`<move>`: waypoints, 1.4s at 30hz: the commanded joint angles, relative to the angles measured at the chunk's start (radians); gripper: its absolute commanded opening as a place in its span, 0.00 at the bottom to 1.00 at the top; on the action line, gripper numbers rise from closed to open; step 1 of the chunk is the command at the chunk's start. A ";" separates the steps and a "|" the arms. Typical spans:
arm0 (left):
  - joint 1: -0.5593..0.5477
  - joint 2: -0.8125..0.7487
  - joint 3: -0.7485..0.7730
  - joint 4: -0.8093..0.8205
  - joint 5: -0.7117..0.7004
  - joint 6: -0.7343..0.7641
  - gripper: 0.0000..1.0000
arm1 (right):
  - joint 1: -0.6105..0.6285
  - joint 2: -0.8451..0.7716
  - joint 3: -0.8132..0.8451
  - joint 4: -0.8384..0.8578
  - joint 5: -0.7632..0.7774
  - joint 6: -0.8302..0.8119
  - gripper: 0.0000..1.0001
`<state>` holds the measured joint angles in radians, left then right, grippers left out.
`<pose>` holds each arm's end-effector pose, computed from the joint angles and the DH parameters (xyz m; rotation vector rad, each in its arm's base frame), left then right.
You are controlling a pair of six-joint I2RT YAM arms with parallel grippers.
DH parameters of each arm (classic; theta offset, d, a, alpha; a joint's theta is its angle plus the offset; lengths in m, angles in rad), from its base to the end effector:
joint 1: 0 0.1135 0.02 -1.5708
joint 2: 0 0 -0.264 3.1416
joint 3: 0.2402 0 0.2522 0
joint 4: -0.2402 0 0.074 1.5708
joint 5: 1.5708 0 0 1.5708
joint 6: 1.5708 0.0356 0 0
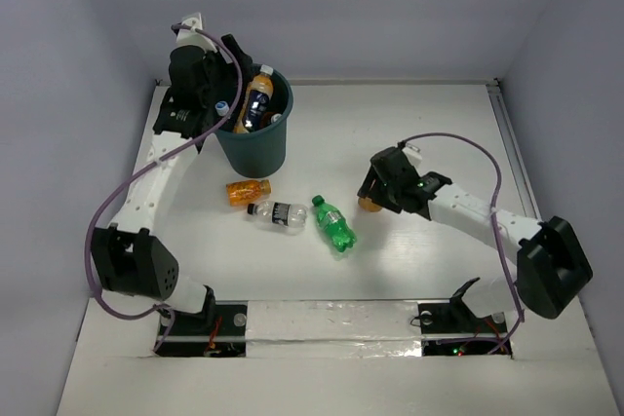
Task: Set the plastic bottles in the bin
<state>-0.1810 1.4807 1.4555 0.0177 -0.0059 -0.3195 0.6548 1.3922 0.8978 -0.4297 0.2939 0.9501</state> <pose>0.3465 -0.0632 0.4294 -0.1148 1.5874 -0.3866 0.2302 0.1637 0.2236 0.4841 2.4225 0.3407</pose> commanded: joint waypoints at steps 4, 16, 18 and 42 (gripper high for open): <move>0.006 -0.280 -0.079 -0.051 0.083 -0.079 0.72 | -0.006 -0.137 0.292 -0.055 0.047 -0.152 0.48; 0.006 -0.625 -0.504 -0.446 0.096 -0.345 0.48 | 0.052 0.317 1.073 0.038 -0.198 -0.347 0.50; 0.006 -0.668 -0.590 -0.450 0.145 -0.403 0.32 | 0.084 0.384 1.196 0.071 -0.238 -0.349 0.52; -0.049 -0.809 -1.023 -0.311 0.317 -0.823 0.99 | 0.135 0.458 1.160 0.172 -0.300 -0.359 0.86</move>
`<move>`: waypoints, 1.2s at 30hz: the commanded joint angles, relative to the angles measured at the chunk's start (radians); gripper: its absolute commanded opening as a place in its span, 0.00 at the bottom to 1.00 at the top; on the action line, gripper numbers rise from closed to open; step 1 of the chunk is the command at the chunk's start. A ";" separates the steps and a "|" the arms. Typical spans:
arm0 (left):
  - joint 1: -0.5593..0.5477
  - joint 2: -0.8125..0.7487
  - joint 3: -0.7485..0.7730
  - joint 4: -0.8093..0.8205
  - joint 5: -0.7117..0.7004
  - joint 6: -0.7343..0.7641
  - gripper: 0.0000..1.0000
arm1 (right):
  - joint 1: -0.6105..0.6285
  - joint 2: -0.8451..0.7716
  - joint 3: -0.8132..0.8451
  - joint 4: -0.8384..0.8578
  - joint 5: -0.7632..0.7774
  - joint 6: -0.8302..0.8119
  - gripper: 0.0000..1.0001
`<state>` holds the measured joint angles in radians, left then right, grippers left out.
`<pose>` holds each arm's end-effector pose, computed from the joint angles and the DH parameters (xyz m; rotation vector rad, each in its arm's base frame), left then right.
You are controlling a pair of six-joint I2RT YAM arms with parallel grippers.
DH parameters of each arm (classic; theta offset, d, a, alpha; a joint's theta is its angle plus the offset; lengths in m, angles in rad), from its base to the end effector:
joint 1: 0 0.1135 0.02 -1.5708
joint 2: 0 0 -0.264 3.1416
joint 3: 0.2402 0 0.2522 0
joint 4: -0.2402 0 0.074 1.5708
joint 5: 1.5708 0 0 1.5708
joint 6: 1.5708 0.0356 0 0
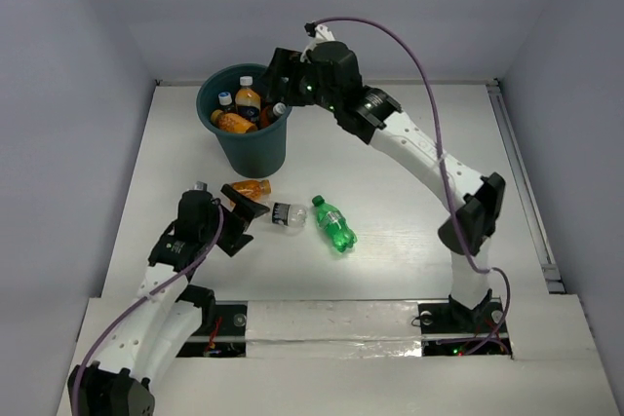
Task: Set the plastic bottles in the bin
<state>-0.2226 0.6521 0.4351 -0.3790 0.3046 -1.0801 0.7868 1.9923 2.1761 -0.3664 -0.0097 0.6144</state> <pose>0.1456 -0.0439 0.2190 -0.7974 2.2012 -1.0347 0.3286 0.3300 0.4382 -0.1685 1.8622 1.0101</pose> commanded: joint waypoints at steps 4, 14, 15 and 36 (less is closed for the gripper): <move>-0.096 0.117 -0.002 0.169 -0.027 -0.115 0.99 | 0.003 -0.341 -0.407 0.168 0.007 -0.050 0.38; -0.195 0.332 0.045 0.259 -0.169 -0.170 0.99 | 0.003 -0.792 -1.068 0.147 0.020 -0.059 0.56; -0.195 0.346 0.056 0.238 -0.191 -0.164 0.99 | 0.003 -0.818 -1.102 0.135 0.019 -0.056 0.69; -0.304 0.587 0.132 0.308 -0.479 -0.374 0.90 | 0.003 -0.693 -1.360 0.172 -0.134 -0.120 1.00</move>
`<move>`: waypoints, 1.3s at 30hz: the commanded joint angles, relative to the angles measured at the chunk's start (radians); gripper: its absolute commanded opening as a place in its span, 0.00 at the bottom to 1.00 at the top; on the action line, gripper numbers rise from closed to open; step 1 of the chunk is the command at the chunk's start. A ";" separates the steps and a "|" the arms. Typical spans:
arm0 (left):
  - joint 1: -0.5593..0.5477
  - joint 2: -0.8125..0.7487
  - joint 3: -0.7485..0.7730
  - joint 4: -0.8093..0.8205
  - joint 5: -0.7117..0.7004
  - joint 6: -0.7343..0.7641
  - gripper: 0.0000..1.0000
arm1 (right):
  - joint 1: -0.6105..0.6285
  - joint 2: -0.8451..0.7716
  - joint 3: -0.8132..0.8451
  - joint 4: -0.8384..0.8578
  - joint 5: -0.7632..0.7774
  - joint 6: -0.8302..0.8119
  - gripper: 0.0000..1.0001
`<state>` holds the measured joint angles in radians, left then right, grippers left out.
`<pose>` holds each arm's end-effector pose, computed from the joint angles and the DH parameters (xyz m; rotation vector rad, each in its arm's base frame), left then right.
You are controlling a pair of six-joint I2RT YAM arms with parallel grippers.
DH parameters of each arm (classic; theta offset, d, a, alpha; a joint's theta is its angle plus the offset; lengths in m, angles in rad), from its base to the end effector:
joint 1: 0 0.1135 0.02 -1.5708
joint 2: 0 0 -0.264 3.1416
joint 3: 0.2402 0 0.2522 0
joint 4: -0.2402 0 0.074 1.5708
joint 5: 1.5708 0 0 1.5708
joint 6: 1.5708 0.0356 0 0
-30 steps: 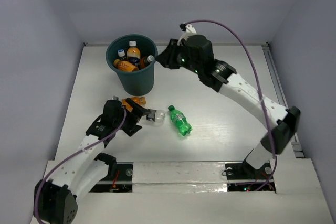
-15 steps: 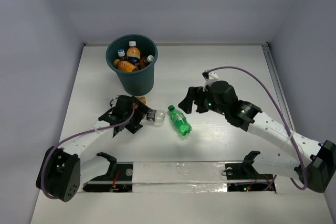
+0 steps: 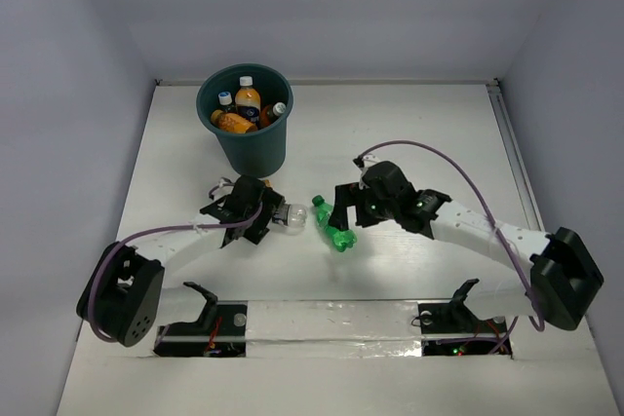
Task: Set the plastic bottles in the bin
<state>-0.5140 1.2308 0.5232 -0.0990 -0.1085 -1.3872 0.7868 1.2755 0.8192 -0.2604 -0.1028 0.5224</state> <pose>0.2046 -0.1111 0.1698 -1.1124 2.2542 -0.7425 0.1895 0.1952 0.2401 -0.3741 2.3848 0.7671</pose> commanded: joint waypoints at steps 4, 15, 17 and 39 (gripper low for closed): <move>-0.032 0.021 0.052 0.025 -0.094 -0.096 0.67 | 0.003 0.071 -0.009 0.079 -0.038 -0.047 1.00; -0.278 -0.053 0.124 -0.137 -0.117 -0.133 0.33 | 0.003 0.266 0.047 0.133 -0.021 -0.068 1.00; -0.329 -0.062 0.168 -0.192 -0.129 -0.133 0.33 | 0.003 0.282 0.031 0.164 -0.026 -0.056 1.00; 0.130 0.057 1.050 -0.286 -0.385 0.768 0.35 | 0.003 -0.168 0.102 -0.054 0.097 0.036 0.46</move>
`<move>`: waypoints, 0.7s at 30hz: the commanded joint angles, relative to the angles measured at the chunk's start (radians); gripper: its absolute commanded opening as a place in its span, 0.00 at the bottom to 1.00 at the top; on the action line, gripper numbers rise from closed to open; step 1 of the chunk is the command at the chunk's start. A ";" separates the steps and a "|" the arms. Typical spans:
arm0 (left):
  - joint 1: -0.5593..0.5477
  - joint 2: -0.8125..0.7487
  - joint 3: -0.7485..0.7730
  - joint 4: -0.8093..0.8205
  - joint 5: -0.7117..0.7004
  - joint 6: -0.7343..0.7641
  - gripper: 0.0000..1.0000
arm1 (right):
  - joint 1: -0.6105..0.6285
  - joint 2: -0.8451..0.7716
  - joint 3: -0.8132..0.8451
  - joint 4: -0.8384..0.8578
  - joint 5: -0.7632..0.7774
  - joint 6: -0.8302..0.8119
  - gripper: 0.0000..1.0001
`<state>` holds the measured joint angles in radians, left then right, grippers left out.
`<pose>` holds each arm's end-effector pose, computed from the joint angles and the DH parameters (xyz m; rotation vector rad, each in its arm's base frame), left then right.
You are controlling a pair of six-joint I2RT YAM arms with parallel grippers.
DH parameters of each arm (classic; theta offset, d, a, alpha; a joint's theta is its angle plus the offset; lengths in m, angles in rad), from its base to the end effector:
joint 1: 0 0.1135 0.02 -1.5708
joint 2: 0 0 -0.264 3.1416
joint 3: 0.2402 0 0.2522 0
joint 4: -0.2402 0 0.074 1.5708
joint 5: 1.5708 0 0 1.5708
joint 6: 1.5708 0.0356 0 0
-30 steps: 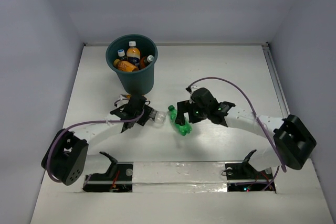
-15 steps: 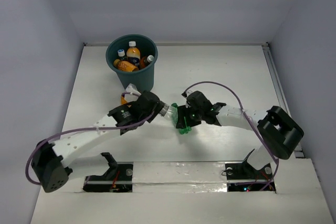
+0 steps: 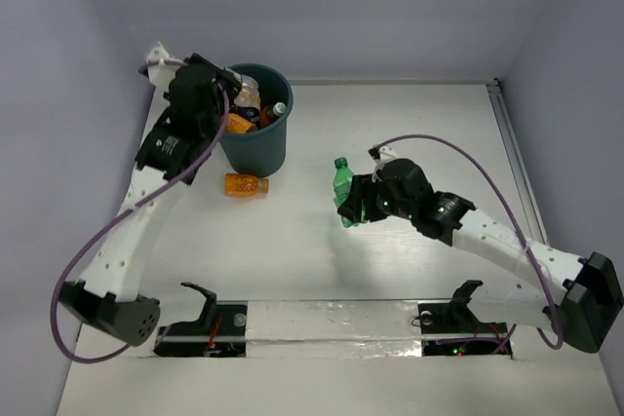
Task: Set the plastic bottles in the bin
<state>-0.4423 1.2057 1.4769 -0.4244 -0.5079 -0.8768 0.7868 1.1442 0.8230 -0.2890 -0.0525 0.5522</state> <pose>0.2329 -0.0912 0.4675 -0.7329 1.5722 -0.5423 0.1766 0.1797 0.2707 -0.3003 2.2795 0.7906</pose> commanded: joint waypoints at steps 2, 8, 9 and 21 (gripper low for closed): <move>0.094 0.169 0.172 0.033 0.010 0.340 0.35 | 0.003 -0.031 0.194 -0.079 0.091 -0.006 0.46; 0.117 0.297 0.244 0.046 -0.063 0.502 0.36 | 0.003 0.075 0.460 -0.101 0.115 -0.028 0.47; 0.117 0.308 0.262 0.029 -0.072 0.518 0.36 | 0.003 0.125 0.506 -0.099 0.120 -0.031 0.47; 0.117 0.396 0.338 -0.057 -0.038 0.631 0.99 | 0.003 0.604 1.230 -0.024 0.181 -0.002 0.47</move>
<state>-0.3313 1.6203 1.7569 -0.4763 -0.5491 -0.2844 0.7868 1.6913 1.9305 -0.3786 0.1089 0.5327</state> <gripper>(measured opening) 0.967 0.650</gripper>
